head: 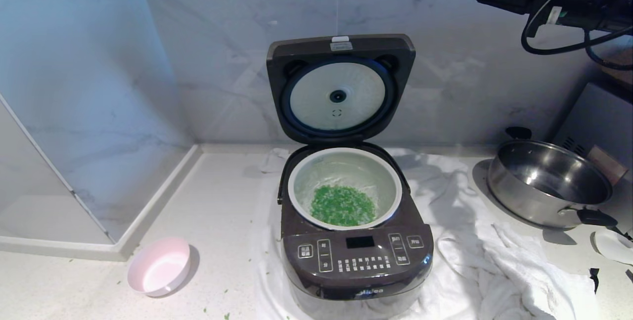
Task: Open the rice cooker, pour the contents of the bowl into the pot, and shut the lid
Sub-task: Close the rice cooker
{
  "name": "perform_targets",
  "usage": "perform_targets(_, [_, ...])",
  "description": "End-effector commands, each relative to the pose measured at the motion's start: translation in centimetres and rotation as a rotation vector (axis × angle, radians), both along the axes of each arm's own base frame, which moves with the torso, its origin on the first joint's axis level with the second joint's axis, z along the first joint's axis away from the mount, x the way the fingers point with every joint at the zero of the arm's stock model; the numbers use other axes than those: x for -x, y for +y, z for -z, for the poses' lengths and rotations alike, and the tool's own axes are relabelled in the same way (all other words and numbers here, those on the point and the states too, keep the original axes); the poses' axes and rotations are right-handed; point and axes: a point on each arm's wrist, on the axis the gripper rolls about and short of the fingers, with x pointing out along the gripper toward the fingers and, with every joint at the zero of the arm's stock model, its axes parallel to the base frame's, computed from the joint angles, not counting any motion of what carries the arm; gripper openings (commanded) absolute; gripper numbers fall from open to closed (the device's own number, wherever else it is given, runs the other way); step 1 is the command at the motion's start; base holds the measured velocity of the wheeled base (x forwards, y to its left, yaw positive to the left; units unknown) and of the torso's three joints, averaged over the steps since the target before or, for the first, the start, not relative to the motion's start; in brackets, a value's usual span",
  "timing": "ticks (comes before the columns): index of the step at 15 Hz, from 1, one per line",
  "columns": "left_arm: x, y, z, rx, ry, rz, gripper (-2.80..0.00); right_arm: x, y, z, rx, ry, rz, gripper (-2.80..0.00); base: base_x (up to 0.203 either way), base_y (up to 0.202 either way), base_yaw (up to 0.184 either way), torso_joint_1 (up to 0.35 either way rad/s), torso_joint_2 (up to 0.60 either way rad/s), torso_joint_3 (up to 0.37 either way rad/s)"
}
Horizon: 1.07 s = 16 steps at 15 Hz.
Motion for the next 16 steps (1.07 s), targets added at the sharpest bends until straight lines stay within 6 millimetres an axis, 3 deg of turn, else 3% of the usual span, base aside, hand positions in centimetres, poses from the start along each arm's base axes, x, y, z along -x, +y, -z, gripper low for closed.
perform_targets(1, [0.0,0.0,0.0,-0.001,0.002,0.0,-2.8,-2.4,-1.0,2.1,-0.013,0.031,-0.015,-2.8,0.0,0.0,0.0,0.0,0.0,0.0])
perform_targets(7, [0.0,0.0,0.0,-0.001,0.002,0.0,-2.8,-4.8,0.4,4.7,0.001,0.047,-0.248,-2.8,0.0,0.0,0.0,0.0,0.0,0.0])
perform_targets(16, [0.0,0.0,0.0,-0.001,0.002,0.0,-2.8,-6.9,3.5,7.2,-0.019,0.067,-0.325,-2.8,0.0,0.0,0.0,0.0,0.0,0.0])
